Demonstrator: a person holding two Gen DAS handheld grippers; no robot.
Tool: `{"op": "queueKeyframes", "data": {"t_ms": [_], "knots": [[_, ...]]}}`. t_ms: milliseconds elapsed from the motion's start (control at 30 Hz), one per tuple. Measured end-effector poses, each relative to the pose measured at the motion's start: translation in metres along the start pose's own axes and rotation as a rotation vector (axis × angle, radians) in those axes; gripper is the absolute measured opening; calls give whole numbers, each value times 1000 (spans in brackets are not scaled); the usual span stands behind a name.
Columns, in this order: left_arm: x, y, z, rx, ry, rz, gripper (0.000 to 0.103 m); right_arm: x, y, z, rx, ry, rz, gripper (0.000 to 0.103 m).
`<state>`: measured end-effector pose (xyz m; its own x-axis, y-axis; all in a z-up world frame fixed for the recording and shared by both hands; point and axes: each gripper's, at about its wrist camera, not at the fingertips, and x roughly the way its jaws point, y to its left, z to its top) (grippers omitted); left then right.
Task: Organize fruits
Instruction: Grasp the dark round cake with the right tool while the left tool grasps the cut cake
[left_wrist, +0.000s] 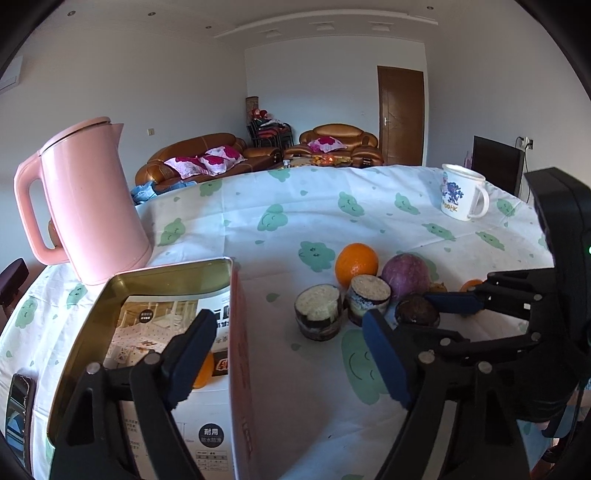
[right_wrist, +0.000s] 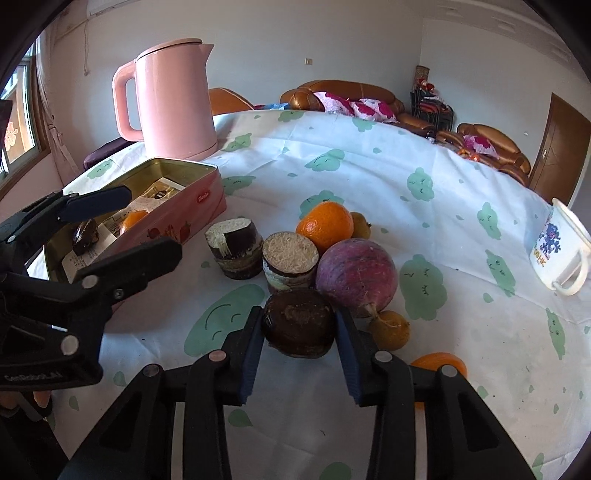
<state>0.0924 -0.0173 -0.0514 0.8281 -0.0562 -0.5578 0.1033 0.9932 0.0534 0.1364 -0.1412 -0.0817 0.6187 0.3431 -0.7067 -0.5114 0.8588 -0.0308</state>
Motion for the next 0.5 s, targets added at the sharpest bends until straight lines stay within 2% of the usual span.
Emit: {"op": "queueKeyframes", "data": {"t_ms": [167,400,500], "knots": [[20,-12,7,31,55,-5,72,-13,-12,-1,34,-59,-59,40],[51,-18,15,38,149,-6,59,-18,-23,-1,76,-82,-46,40],[55,-20,15,39,168,4,57,-18,-22,-1,73,-91,-43,40]]}}
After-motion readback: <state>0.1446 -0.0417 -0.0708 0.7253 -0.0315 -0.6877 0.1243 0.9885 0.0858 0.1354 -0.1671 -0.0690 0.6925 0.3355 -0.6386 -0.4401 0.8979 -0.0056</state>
